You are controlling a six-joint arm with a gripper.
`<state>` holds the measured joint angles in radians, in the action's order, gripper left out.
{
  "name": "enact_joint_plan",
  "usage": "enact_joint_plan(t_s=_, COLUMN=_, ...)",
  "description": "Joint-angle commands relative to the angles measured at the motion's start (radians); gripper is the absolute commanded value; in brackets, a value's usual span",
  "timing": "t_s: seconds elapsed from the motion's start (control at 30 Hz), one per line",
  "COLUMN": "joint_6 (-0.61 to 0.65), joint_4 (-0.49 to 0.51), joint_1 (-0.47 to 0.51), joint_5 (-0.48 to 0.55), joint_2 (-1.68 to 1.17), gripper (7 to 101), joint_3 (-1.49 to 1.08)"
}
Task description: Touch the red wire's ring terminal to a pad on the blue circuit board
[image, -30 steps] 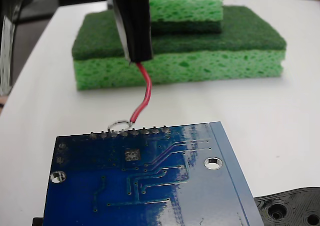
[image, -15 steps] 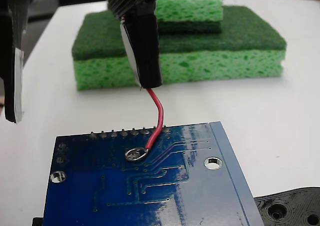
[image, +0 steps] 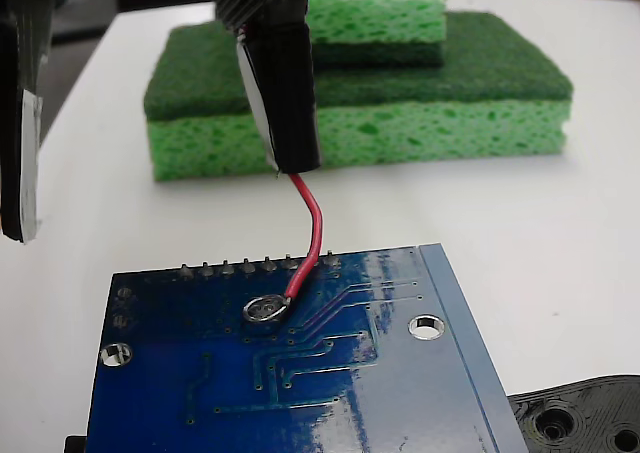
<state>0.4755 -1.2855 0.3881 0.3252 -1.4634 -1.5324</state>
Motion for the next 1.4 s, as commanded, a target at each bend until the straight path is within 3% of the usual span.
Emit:
enact_joint_plan(t_s=0.03, joint_6=0.000, joint_4=0.000, joint_1=-0.003, joint_5=-0.002, joint_2=-0.009, gripper=100.3, joint_3=0.012)
enact_joint_plan(t_s=0.53, joint_6=-0.098, joint_4=0.031, joint_1=-0.054, joint_5=-0.083, joint_2=-0.199, gripper=100.3, joint_3=-0.109)
enact_joint_plan(t_s=0.93, joint_6=-0.268, joint_4=0.222, joint_1=-0.164, joint_5=-0.158, joint_2=-0.627, gripper=100.3, joint_3=-0.525)
enact_joint_plan(t_s=1.13, joint_6=-0.371, joint_4=0.387, joint_1=-0.181, joint_5=-0.152, joint_2=-1.058, gripper=100.3, joint_3=-0.933)
enact_joint_plan(t_s=1.4, joint_6=-0.445, joint_4=0.463, joint_1=-0.244, joint_5=-0.178, joint_2=-1.355, gripper=100.3, joint_3=-1.227)
